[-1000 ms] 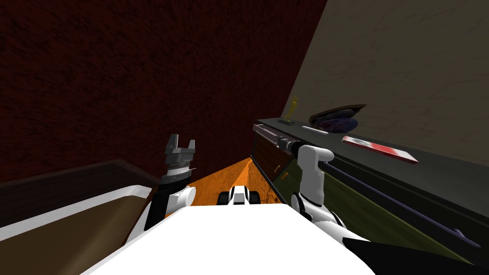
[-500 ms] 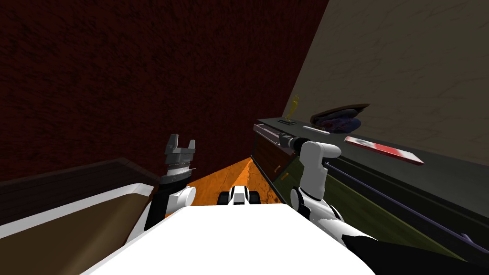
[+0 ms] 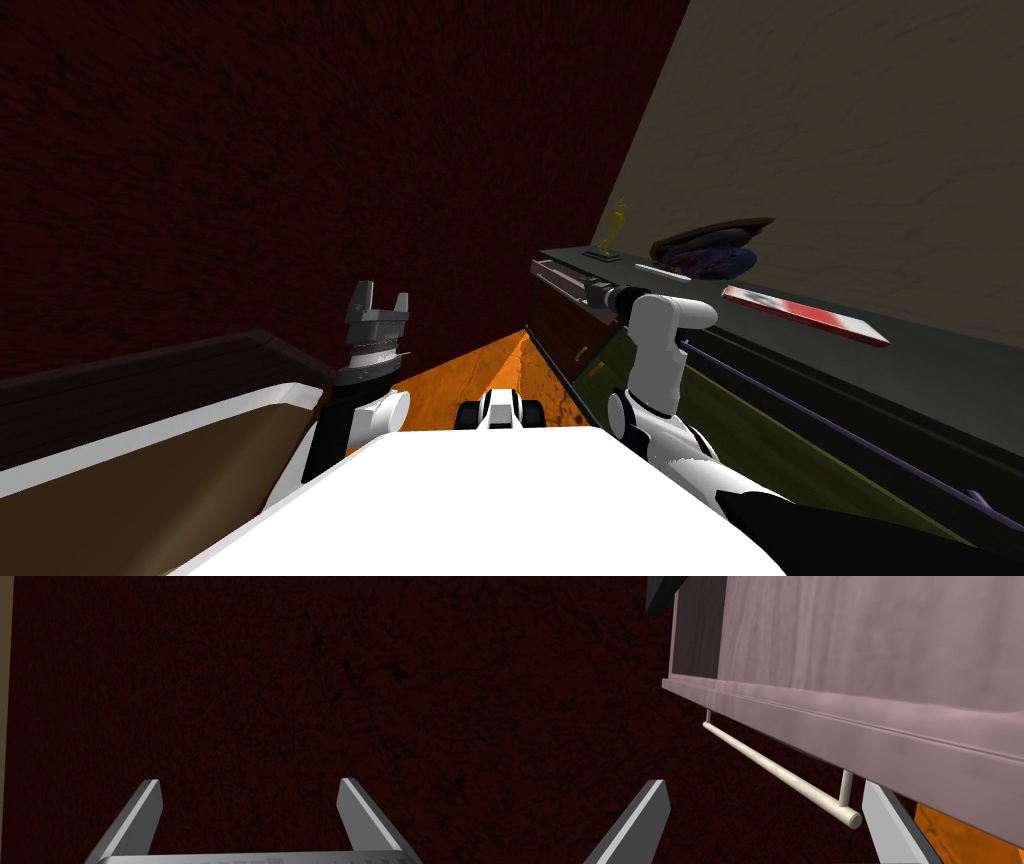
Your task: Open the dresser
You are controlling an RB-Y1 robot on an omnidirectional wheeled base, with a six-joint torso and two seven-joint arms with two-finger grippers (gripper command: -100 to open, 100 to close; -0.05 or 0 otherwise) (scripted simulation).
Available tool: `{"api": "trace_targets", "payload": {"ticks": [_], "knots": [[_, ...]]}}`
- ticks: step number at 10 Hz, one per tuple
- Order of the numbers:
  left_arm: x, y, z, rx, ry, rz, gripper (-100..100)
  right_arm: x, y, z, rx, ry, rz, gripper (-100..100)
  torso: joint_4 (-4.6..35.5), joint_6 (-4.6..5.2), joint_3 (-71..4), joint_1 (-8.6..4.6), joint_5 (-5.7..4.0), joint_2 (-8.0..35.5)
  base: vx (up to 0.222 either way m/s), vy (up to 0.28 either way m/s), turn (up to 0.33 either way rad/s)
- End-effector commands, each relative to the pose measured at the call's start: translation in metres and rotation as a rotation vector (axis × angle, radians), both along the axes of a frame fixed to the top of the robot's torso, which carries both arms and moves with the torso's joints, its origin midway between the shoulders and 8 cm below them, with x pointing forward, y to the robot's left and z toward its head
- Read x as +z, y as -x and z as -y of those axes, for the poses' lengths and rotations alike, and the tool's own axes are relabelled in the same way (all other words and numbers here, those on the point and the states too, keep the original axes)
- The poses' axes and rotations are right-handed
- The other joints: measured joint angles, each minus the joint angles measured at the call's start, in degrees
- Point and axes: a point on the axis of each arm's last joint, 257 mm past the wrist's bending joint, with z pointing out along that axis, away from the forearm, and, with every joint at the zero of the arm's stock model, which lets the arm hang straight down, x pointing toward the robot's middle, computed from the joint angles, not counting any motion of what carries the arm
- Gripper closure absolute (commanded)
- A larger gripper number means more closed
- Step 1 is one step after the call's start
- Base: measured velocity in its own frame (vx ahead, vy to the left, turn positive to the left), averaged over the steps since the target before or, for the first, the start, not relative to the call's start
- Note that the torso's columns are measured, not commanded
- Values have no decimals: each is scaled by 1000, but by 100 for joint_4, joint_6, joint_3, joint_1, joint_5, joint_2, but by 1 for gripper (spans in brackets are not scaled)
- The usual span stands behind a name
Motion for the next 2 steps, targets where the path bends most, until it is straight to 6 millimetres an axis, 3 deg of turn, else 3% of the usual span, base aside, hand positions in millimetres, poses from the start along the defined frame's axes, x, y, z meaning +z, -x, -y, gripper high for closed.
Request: {"api": "trace_targets", "payload": {"ticks": [1, 2], "knots": [[0, 0, 0, 0, 0, 0, 0, 0, 0, 0, 0, 0, 0, 0, 0, 0, 0, 0, 0, 1, 0, 0, 0], [0, 0, 0, 0, 0, 0, 0, 0, 0, 0, 0, 0, 0, 0, 0, 0, 1, 0, 0, 1, 0, 0, 0]]}}
